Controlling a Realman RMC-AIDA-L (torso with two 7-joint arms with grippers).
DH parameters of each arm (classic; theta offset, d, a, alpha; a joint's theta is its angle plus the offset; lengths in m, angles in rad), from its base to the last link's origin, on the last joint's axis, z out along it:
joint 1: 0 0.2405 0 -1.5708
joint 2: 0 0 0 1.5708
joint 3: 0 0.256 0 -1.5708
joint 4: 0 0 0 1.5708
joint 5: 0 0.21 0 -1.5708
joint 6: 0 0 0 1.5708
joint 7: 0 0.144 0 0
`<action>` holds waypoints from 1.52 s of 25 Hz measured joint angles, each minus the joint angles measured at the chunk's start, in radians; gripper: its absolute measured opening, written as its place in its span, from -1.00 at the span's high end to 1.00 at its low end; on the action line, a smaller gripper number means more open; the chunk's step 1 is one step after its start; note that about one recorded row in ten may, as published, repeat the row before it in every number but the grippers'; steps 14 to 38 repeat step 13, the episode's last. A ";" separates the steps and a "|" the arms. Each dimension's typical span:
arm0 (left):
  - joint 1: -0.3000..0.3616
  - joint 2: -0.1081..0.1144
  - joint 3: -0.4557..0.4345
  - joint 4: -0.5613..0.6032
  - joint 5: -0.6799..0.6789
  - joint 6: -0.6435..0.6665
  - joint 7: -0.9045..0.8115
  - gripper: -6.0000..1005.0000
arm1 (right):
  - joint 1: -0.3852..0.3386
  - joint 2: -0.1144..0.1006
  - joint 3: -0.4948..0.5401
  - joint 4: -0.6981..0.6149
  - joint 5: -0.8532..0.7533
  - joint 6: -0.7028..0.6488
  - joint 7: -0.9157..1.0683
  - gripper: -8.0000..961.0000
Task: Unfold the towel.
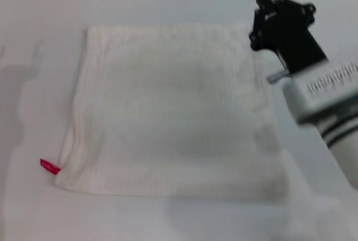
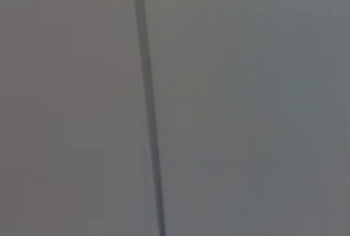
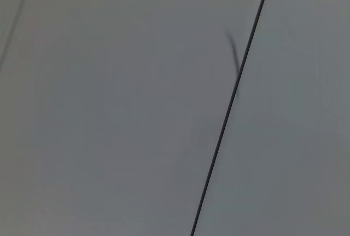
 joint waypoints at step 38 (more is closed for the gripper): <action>-0.183 -0.002 -0.068 0.642 -0.025 0.437 -0.091 -0.52 | -0.038 0.010 -0.132 0.373 0.105 0.437 0.211 0.99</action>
